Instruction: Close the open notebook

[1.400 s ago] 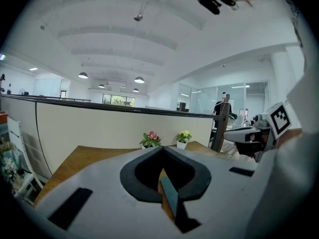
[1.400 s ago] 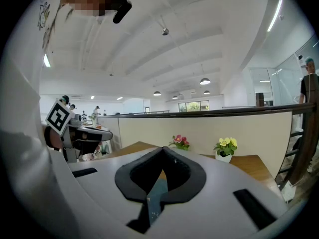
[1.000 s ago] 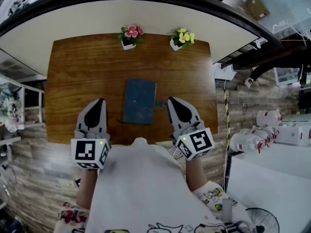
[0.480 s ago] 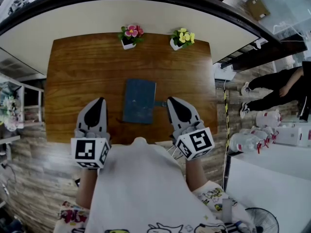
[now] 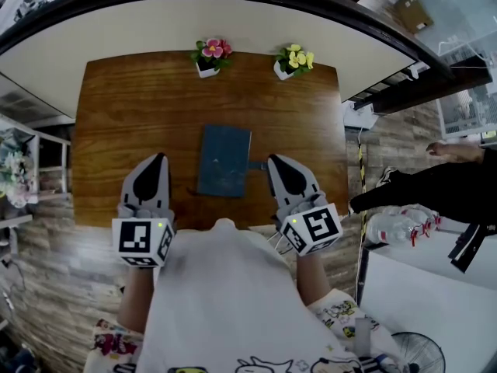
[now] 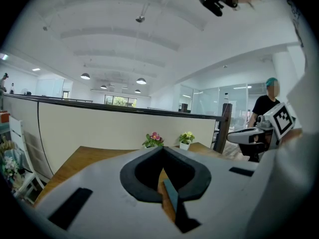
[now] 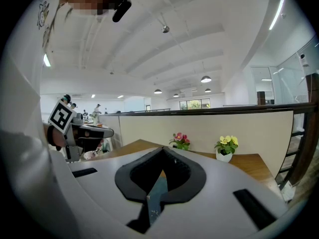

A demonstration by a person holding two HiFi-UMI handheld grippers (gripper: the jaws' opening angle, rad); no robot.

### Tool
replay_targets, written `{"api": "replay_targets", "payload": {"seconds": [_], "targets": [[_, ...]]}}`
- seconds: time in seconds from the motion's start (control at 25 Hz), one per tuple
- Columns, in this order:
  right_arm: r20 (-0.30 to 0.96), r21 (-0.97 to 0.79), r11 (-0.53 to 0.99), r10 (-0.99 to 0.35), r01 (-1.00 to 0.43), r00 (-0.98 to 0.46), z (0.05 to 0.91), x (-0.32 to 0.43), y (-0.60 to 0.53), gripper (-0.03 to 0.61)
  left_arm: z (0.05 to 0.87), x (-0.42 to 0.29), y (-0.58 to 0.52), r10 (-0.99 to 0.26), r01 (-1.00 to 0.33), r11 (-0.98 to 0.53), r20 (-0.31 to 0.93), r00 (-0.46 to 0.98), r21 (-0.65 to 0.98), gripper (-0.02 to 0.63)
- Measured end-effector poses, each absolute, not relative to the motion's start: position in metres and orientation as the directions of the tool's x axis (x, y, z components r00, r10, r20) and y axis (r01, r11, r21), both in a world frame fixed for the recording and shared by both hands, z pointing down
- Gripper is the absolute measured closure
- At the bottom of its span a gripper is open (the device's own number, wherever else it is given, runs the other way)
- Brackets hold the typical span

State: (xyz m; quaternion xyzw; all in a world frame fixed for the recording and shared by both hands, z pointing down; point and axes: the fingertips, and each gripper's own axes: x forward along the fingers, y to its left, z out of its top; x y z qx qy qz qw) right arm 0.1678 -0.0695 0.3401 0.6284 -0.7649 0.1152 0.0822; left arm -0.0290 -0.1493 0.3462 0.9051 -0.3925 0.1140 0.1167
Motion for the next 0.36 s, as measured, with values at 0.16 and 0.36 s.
{"api": "replay_targets", "payload": {"seconds": [0.16, 0.36], "targets": [[0.271, -0.071, 0.184, -0.942, -0.98, -0.197, 0.3403, 0.1673, -0.0696, 0.58, 0.3472, -0.0303, -0.15, -0.681, -0.734, -0.671, 0.303, 0.667, 0.109, 0.612], [0.272, -0.067, 0.185, -0.942, -0.981, -0.196, 0.342, 0.1665, -0.0678, 0.58, 0.3507, -0.032, -0.1486, -0.673, -0.726, -0.682, 0.308, 0.672, 0.094, 0.612]]}}
